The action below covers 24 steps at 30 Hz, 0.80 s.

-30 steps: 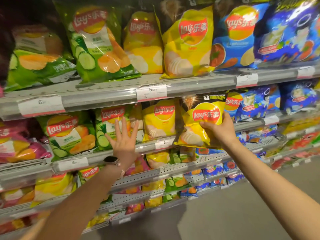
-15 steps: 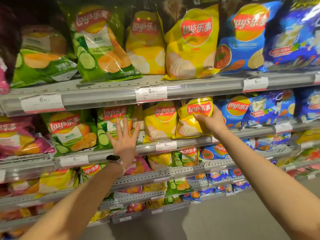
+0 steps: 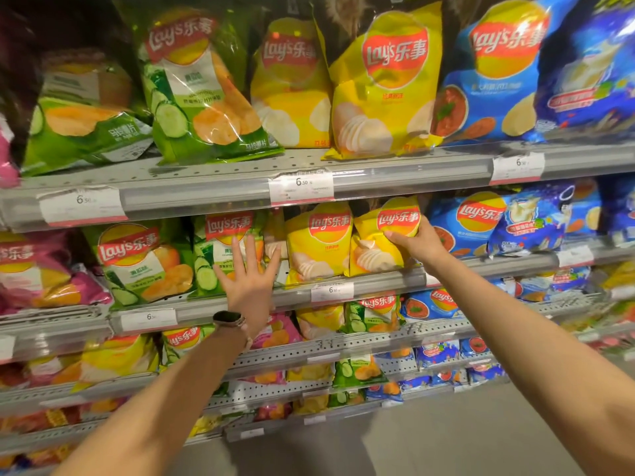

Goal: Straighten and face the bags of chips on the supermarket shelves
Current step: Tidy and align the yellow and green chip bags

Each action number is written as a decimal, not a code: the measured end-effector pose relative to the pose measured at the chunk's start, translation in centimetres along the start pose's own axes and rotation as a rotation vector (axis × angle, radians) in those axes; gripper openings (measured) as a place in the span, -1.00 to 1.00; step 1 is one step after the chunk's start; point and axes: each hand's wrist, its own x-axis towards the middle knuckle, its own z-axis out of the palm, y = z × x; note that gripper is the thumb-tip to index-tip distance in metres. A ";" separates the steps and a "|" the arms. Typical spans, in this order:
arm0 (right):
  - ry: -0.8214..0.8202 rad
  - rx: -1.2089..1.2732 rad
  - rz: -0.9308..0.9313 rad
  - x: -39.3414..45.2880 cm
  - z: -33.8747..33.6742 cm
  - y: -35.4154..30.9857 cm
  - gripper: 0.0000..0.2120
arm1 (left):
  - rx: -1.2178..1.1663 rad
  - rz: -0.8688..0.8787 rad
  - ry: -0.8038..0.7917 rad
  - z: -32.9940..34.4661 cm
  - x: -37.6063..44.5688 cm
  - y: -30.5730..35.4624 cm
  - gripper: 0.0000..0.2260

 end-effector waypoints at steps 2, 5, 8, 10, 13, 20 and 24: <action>0.039 -0.015 0.012 0.1 0.4 0.1 -0.32 | 0.008 0.004 -0.021 -0.3 -0.1 0.0 -0.32; 0.169 -0.022 0.029 0.1 1.3 0.1 -0.25 | 0.007 0.003 -0.074 -0.8 -0.1 0.1 -0.32; 0.332 -0.035 0.012 -0.4 2.3 0.4 -0.23 | -0.006 -0.012 -0.100 -0.8 -0.1 0.2 -0.28; 0.377 -0.029 -0.025 -1.0 3.1 0.7 -0.29 | 0.011 -0.023 -0.135 -0.7 -0.1 0.2 -0.20; 0.350 -0.020 -0.106 -2.1 4.1 1.3 -0.37 | -0.032 -0.034 -0.181 -0.5 0.0 0.2 -0.30; 0.306 -0.020 -0.152 -3.4 4.3 1.8 -0.32 | -0.185 -0.012 -0.222 1.1 0.1 -0.1 -0.22; 0.336 -0.064 -0.121 -3.4 4.8 1.4 -0.34 | -0.227 0.044 -0.281 0.8 -0.2 -0.7 0.05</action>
